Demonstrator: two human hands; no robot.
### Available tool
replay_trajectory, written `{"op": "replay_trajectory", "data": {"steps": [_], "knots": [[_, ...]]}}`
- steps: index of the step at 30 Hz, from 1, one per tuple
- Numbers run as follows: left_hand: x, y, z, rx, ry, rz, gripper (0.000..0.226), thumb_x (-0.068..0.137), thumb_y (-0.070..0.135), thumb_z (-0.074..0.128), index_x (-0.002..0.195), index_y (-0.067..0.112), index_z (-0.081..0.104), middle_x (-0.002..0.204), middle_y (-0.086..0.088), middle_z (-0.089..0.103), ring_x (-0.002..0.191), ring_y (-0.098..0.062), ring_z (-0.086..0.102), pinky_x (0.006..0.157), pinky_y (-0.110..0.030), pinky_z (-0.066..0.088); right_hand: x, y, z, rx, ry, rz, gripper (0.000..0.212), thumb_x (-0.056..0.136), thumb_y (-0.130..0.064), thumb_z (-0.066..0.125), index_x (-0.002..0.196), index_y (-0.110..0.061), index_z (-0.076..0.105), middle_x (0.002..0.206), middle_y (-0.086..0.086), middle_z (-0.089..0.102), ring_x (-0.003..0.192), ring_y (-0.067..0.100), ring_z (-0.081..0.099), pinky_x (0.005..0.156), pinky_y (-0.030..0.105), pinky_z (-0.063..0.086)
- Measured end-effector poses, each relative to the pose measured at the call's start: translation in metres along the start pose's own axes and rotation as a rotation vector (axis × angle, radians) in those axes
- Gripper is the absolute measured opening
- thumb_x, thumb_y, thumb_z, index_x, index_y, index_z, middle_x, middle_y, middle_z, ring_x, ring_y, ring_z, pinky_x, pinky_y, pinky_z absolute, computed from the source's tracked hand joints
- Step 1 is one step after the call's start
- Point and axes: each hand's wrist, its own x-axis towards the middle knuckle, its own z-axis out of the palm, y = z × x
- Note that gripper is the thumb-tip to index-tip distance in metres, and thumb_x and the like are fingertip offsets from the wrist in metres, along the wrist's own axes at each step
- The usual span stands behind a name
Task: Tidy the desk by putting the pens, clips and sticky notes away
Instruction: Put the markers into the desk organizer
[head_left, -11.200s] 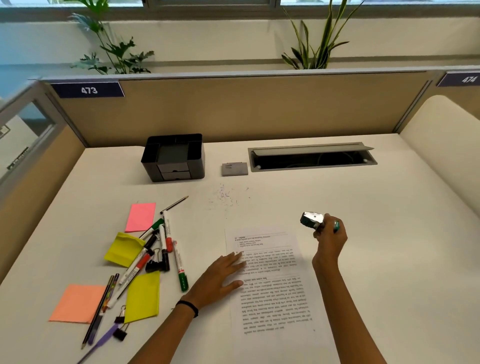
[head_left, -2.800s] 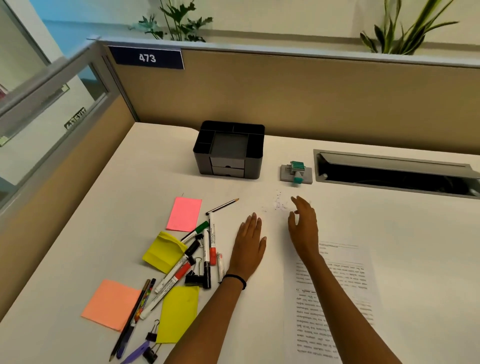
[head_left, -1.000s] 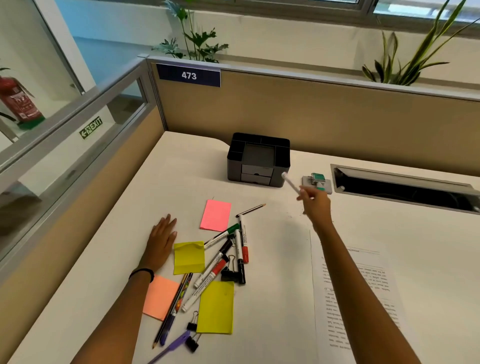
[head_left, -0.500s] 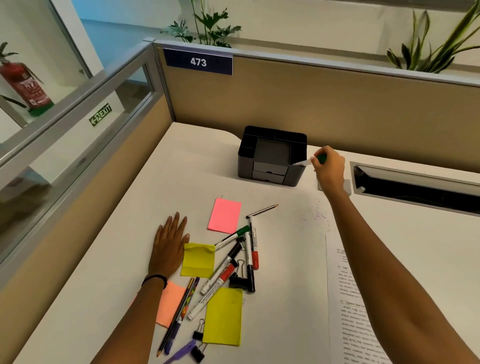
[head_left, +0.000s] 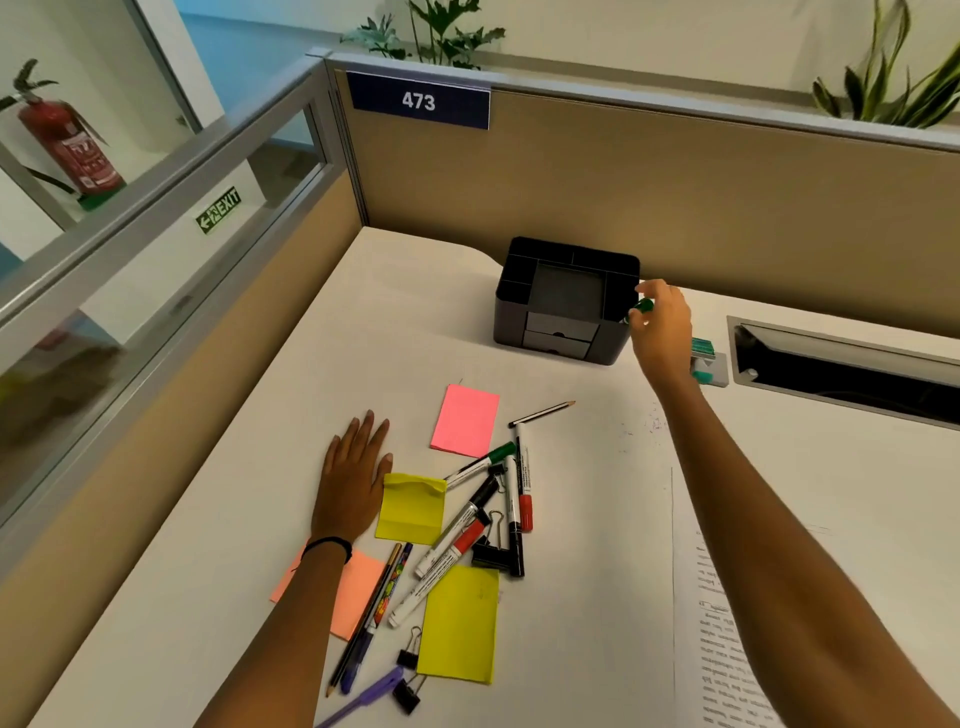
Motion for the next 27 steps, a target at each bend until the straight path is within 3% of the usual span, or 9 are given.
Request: {"op": "replay_trajectory", "data": {"steps": [6,9,11,14,17,20,24,27], "knots": [[0.001,0.000,0.002,-0.078,0.043,-0.026,0.054,0.093,0.031,0.029,0.143,0.011,0.032,0.153,-0.010,0.025,0.142,-0.027,0.022,0.117,-0.045,0.016,-0.073,0.004,0.008,0.165,0.051,-0.190,0.017,0.090,0.000,0.052,0.105,-0.001,0.059,0.114,0.018,0.057,0.091,0.019,0.057,0.080,0.032,0.054],[0.001,0.000,0.002,-0.080,0.049,-0.024,0.054,0.092,0.029,0.031,0.143,0.010,0.032,0.153,-0.012,0.026,0.142,-0.028,0.022,0.117,-0.045,0.016,-0.119,0.010,0.022,0.143,-0.174,-0.177,0.011,0.090,-0.004,0.054,0.095,-0.005,0.063,0.100,0.013,0.067,0.079,0.015,0.057,0.072,0.029,0.052],[0.000,0.000,0.002,-0.078,0.050,-0.026,0.054,0.092,0.029,0.030,0.143,0.010,0.032,0.153,-0.012,0.026,0.142,-0.028,0.022,0.117,-0.045,0.016,-0.145,0.016,0.034,0.076,-0.379,-0.081,0.008,0.089,-0.011,0.057,0.091,-0.005,0.063,0.093,0.012,0.069,0.077,0.018,0.060,0.076,0.036,0.055],[0.000,0.001,0.002,-0.072,0.049,-0.026,0.054,0.092,0.029,0.030,0.142,0.010,0.033,0.153,-0.012,0.027,0.142,-0.028,0.023,0.116,-0.045,0.016,-0.178,0.025,0.049,-0.086,-0.570,0.088,0.024,0.083,-0.028,0.065,0.093,-0.008,0.059,0.093,0.009,0.065,0.082,0.023,0.060,0.072,0.031,0.049],[0.000,0.001,0.001,-0.071,0.050,-0.022,0.054,0.092,0.029,0.030,0.142,0.010,0.033,0.152,-0.012,0.027,0.142,-0.029,0.023,0.116,-0.045,0.016,-0.200,0.030,0.058,-0.104,-0.580,0.120,0.035,0.080,-0.033,0.069,0.097,-0.006,0.053,0.092,0.006,0.053,0.080,0.018,0.048,0.067,0.026,0.034],[0.000,0.001,0.001,-0.080,0.052,-0.020,0.054,0.092,0.028,0.031,0.142,0.009,0.034,0.152,-0.013,0.027,0.142,-0.029,0.024,0.116,-0.046,0.017,-0.205,0.028,0.061,-0.074,-0.555,0.132,0.034,0.078,-0.032,0.071,0.091,-0.008,0.050,0.089,0.002,0.045,0.079,0.016,0.043,0.066,0.025,0.031],[0.000,0.002,0.001,-0.086,0.060,-0.016,0.054,0.092,0.028,0.032,0.141,0.008,0.035,0.151,-0.014,0.029,0.141,-0.030,0.025,0.116,-0.047,0.018,-0.205,0.024,0.065,-0.104,-0.594,0.185,0.038,0.079,-0.033,0.070,0.066,-0.017,0.038,0.084,0.011,0.054,0.073,0.017,0.046,0.056,0.026,0.029],[0.000,0.001,0.002,-0.088,0.060,-0.017,0.054,0.091,0.028,0.032,0.141,0.007,0.035,0.151,-0.015,0.029,0.141,-0.031,0.026,0.116,-0.047,0.018,-0.201,0.024,0.067,-0.089,-0.611,0.216,0.039,0.082,-0.032,0.067,0.062,-0.015,0.039,0.082,0.019,0.064,0.069,0.019,0.051,0.057,0.026,0.034]]}}
